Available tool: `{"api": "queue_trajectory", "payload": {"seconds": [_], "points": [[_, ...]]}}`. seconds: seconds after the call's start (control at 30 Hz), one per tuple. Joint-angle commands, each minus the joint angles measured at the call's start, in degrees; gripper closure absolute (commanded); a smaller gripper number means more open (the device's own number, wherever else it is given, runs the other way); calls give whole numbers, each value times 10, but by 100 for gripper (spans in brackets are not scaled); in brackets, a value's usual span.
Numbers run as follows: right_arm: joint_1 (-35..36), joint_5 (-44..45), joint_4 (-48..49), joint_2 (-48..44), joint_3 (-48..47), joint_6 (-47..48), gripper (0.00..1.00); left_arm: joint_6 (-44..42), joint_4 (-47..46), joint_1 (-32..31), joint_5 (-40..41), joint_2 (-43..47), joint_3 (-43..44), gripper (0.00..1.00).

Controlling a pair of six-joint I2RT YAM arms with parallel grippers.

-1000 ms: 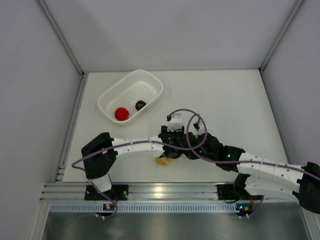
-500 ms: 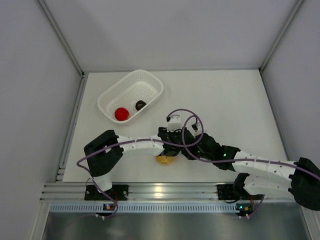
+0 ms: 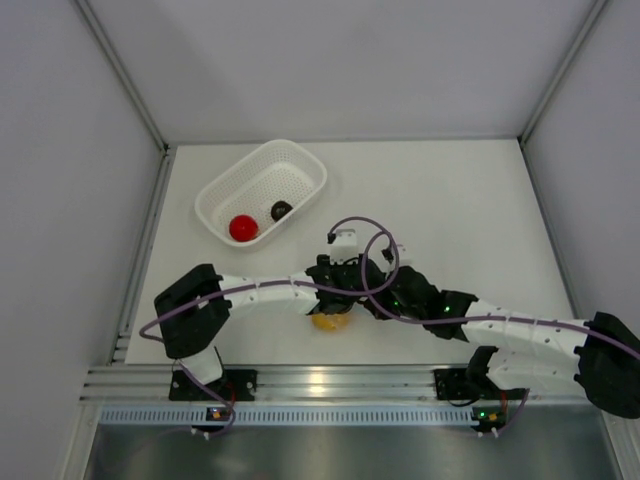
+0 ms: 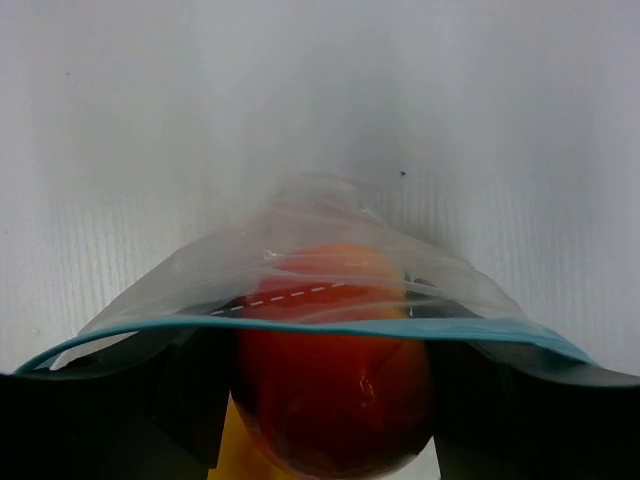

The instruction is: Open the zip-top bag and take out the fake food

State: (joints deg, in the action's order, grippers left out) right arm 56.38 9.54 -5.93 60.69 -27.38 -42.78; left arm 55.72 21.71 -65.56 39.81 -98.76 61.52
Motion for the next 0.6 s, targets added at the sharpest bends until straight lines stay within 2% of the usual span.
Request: {"api": "queue_trajectory", "payload": {"seconds": [0.0,0.3,0.57], "points": [[2,30,-8,3,-49,15,100,-8,0,-11,-3,72,1,77],[5,58,-65,21,-124,40,100,-34,1,-43,-18,174,8,81],[2,81,-71,31,-138,44,100,-76,3,-49,-27,282,11,82]]}}
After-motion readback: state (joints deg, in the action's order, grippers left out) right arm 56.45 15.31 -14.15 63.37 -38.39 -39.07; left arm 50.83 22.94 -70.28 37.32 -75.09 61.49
